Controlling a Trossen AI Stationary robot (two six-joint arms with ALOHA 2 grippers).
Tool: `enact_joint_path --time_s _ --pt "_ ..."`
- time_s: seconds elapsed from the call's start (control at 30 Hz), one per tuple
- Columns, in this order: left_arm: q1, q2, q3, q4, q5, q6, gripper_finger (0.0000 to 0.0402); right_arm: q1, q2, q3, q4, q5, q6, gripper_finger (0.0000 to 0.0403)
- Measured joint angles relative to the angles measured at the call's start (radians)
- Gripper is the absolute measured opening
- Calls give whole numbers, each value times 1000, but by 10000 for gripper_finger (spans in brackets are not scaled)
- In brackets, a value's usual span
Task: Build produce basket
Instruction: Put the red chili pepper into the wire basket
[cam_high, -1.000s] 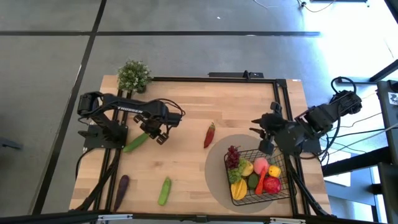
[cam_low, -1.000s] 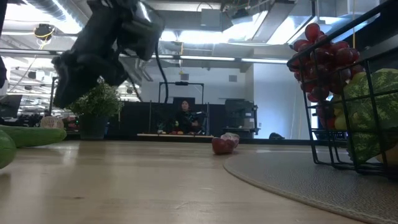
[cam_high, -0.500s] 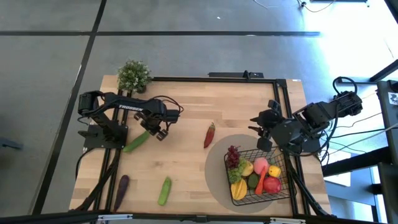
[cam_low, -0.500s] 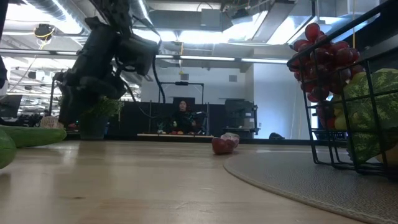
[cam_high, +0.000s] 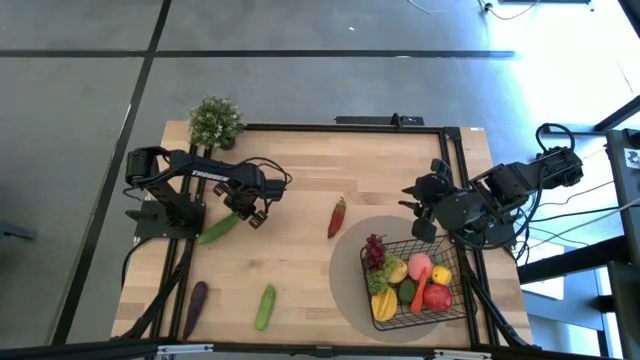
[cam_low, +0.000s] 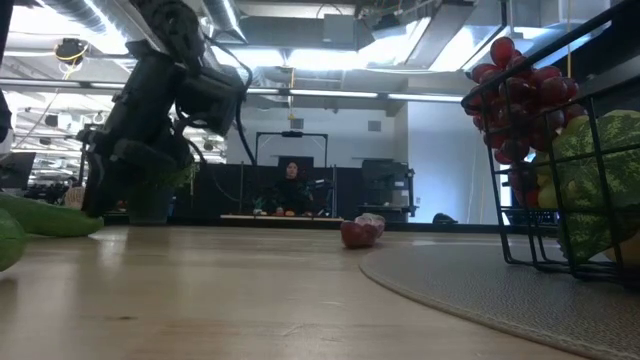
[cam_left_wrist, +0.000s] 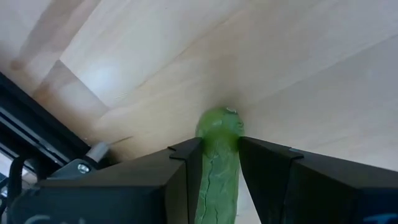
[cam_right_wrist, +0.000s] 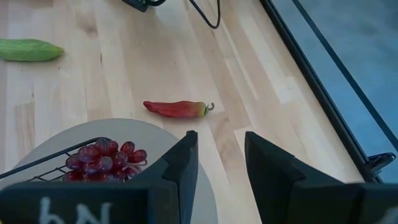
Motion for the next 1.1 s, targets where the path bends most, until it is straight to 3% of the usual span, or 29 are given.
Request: enact_joint_path --time_s 0.33,1.1 --pt "-1 -1 -42 40 46 0 95 0 0 0 4 0 3 123" --pt "-1 2 -154 60 36 -17 95 -6 0 0 5 0 5 123"
